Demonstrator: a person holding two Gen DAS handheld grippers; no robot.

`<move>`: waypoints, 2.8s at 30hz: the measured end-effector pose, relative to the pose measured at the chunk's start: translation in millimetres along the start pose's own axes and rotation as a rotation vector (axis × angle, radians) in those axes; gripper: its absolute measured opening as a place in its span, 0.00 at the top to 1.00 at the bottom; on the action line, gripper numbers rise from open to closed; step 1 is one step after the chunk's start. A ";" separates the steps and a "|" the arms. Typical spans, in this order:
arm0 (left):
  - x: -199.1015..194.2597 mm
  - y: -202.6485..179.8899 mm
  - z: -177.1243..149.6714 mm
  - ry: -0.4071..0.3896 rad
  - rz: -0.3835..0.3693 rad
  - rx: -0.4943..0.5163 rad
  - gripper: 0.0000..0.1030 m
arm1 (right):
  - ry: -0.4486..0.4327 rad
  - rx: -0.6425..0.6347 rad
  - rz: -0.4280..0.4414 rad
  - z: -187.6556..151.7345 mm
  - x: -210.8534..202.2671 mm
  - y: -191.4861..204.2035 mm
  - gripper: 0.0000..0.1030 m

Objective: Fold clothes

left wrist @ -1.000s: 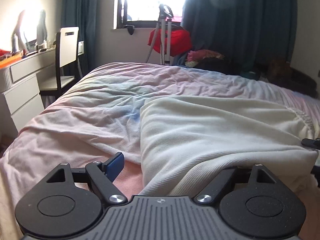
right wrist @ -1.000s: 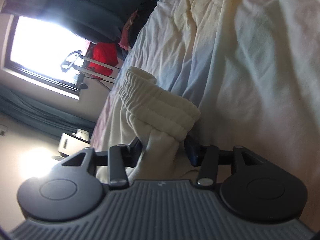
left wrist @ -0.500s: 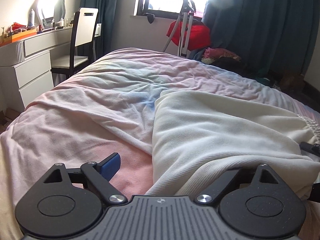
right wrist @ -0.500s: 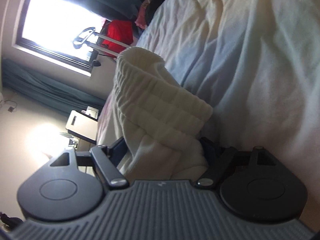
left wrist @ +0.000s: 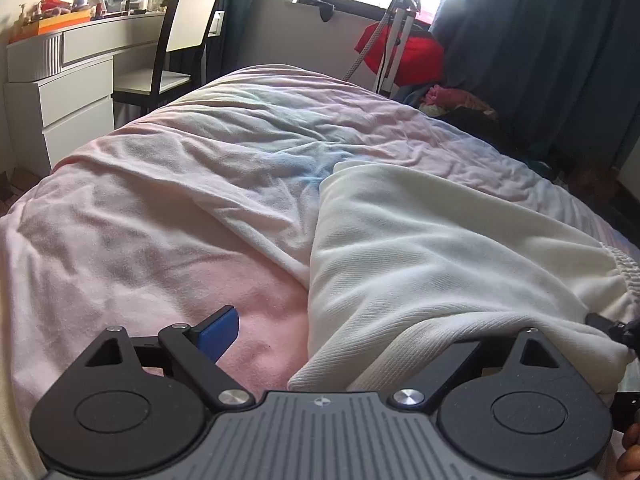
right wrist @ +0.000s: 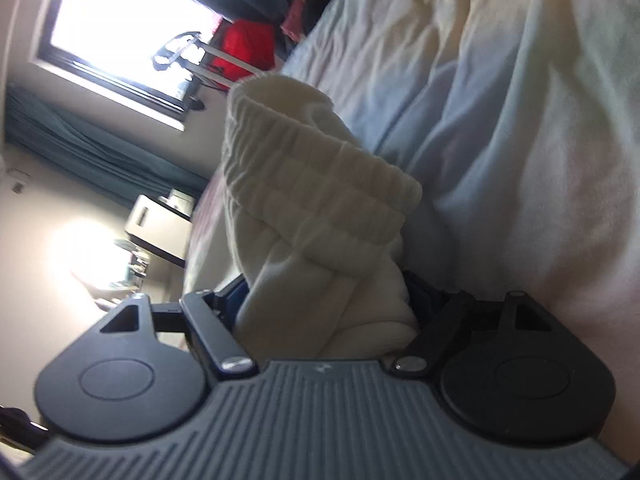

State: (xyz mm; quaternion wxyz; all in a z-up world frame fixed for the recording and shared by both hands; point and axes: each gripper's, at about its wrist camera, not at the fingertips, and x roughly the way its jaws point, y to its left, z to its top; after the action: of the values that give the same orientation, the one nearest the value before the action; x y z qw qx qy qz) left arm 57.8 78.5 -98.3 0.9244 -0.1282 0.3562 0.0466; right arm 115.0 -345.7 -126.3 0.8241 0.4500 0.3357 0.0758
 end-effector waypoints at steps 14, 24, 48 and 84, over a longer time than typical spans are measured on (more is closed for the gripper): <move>-32.6 -0.2 -2.5 0.128 -0.321 0.089 0.06 | -0.146 -0.143 -0.053 -4.6 -30.7 28.6 0.60; -16.8 51.4 25.3 0.057 -0.493 -0.355 0.01 | -0.147 -0.163 -0.084 -3.4 -25.4 31.3 0.60; 45.3 21.7 11.2 0.209 -0.390 -0.295 0.41 | -0.190 -0.303 -0.092 -18.1 -32.7 53.5 0.60; -38.0 -82.1 97.8 -0.098 -0.645 -0.175 0.63 | -0.456 -0.364 0.196 49.0 -135.7 113.0 0.65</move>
State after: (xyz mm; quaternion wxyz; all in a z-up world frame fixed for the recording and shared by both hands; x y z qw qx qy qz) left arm 107.4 26.1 13.7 0.8931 -0.3108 0.2469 -0.2115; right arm 62.0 -371.6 47.3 0.9340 0.3305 0.0777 0.1110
